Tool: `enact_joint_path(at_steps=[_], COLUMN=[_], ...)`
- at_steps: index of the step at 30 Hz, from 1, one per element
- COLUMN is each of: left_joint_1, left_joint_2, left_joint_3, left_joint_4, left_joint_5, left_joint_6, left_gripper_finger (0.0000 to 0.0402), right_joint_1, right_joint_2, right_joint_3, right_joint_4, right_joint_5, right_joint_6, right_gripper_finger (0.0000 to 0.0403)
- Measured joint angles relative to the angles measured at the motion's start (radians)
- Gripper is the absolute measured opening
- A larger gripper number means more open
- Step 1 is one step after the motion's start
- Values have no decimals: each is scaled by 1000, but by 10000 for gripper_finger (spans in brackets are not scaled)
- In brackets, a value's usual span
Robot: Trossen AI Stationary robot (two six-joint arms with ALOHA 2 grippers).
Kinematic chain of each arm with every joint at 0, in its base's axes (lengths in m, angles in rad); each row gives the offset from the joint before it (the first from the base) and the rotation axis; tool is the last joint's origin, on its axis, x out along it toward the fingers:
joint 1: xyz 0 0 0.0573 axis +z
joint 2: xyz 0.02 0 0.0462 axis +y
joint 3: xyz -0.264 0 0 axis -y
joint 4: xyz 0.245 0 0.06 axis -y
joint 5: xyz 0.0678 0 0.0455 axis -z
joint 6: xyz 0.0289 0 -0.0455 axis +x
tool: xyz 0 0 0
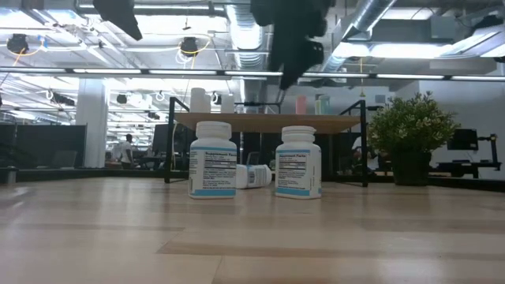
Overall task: Pick and place medicine bottles onto shelf by color
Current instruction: Put the bottom right white medicine bottle on the shelf
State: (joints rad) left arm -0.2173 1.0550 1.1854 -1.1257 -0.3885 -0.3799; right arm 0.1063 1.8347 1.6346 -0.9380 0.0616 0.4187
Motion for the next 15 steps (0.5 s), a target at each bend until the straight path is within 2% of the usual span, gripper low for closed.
enact_joint_path(at_steps=[4,9,15], left_joint_1=[-21,-69,-97], left_joint_2=[6,6,5], left_joint_3=[0,0,0], left_joint_4=[34,37,38], left_joint_5=[0,-6,-54], left_joint_6=[-14,-52,-59], left_gripper_finger=[240,240,240], right_joint_1=[71,135,163], right_joint_2=[-11,-72,-123], right_joint_3=[-130,-248,-354], right_joint_4=[91,134,257], right_joint_5=[15,170,198], right_joint_6=[9,141,213], right_gripper_finger=[310,310,310])
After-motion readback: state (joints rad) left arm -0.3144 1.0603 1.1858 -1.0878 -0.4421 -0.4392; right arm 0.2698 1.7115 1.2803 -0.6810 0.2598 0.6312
